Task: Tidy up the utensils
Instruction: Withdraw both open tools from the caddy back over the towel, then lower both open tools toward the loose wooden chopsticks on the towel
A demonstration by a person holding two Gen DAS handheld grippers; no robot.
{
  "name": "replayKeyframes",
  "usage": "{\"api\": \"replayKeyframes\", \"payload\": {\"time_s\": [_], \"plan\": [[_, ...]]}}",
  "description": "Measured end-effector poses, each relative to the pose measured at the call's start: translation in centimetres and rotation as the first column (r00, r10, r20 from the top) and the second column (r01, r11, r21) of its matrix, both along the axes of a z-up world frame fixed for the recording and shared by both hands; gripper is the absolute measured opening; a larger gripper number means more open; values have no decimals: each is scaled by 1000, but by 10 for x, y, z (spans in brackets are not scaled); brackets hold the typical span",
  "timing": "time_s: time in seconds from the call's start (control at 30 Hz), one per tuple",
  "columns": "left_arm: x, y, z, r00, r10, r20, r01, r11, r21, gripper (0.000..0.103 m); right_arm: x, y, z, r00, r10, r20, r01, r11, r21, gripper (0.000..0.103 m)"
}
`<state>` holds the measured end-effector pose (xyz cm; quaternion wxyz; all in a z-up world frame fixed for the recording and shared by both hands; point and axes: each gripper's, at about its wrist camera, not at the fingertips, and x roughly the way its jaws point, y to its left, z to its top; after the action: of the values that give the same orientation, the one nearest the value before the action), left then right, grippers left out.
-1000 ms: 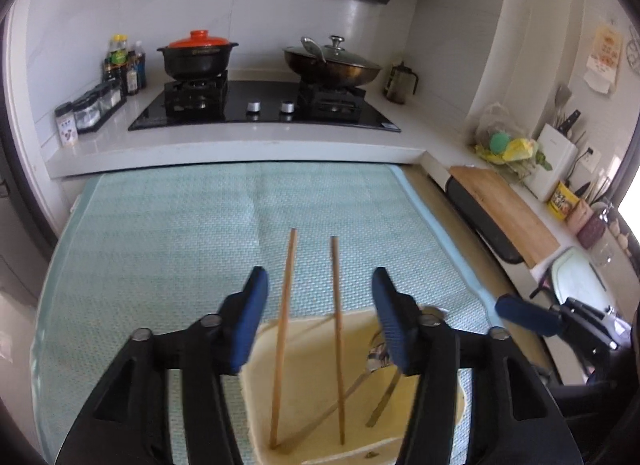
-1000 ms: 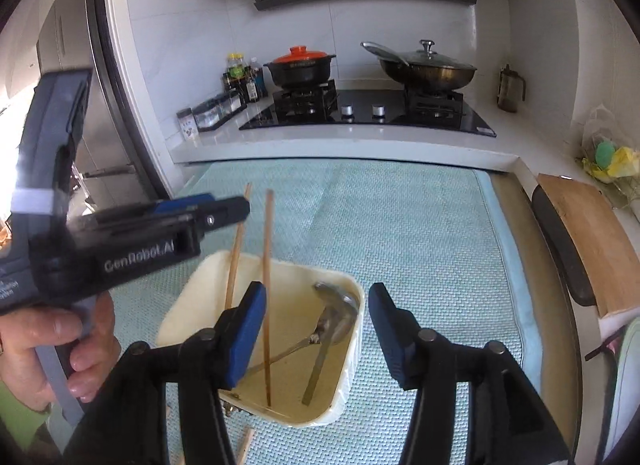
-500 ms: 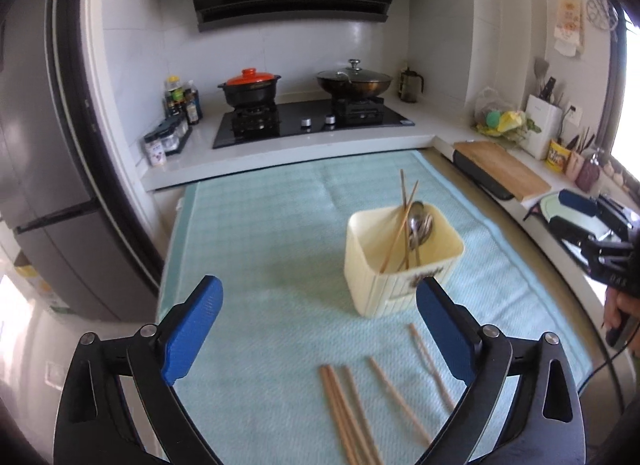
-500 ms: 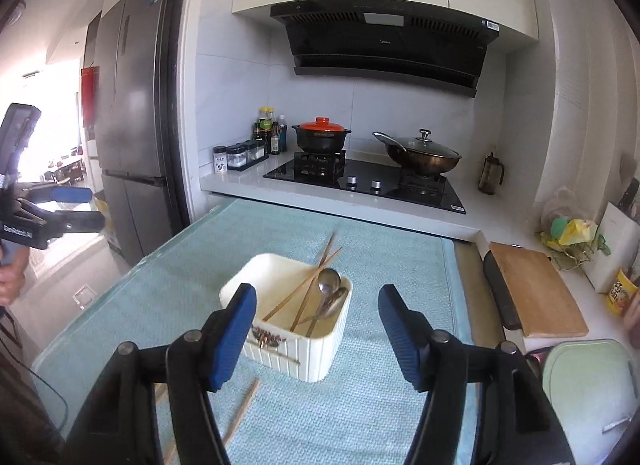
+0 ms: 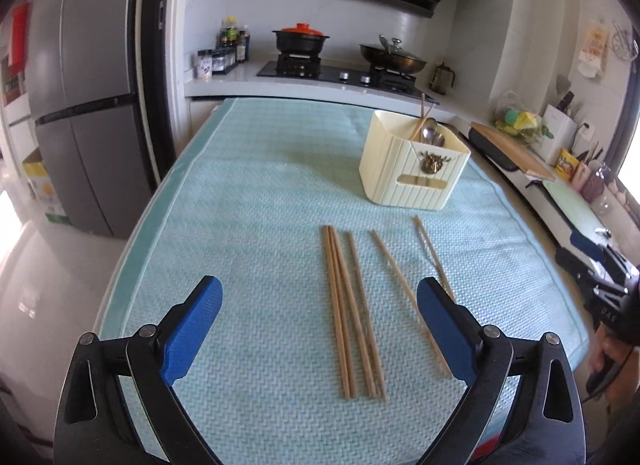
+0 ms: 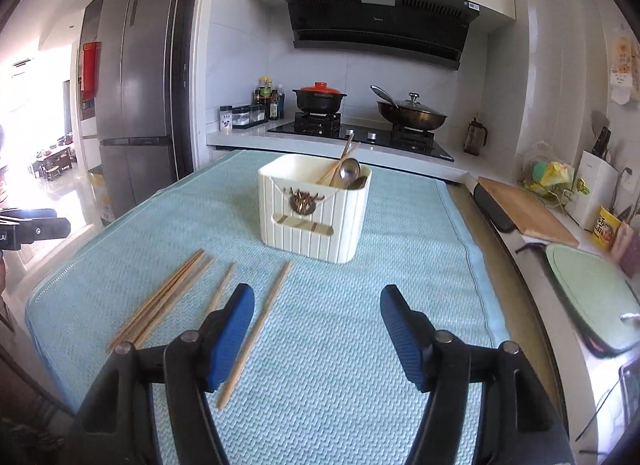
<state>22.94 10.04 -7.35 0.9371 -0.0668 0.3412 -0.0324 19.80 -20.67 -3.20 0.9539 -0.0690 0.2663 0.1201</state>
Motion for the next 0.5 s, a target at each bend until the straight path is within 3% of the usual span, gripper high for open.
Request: {"api": "replayKeyframes", "payload": {"time_s": [0.27, 0.37, 0.5], "plan": [[-21, 10, -38, 996, 82, 36, -81, 996, -31, 98, -35, -5, -28, 997, -71, 25, 71, 997, 22, 67], [-17, 10, -54, 997, 76, 1, -76, 996, -41, 98, -39, -7, -34, 994, -100, 35, 99, 995, 34, 67], [-8, 7, -69, 997, 62, -40, -63, 997, -32, 98, -35, -8, -49, 994, -110, -16, 111, 993, 44, 67]]}}
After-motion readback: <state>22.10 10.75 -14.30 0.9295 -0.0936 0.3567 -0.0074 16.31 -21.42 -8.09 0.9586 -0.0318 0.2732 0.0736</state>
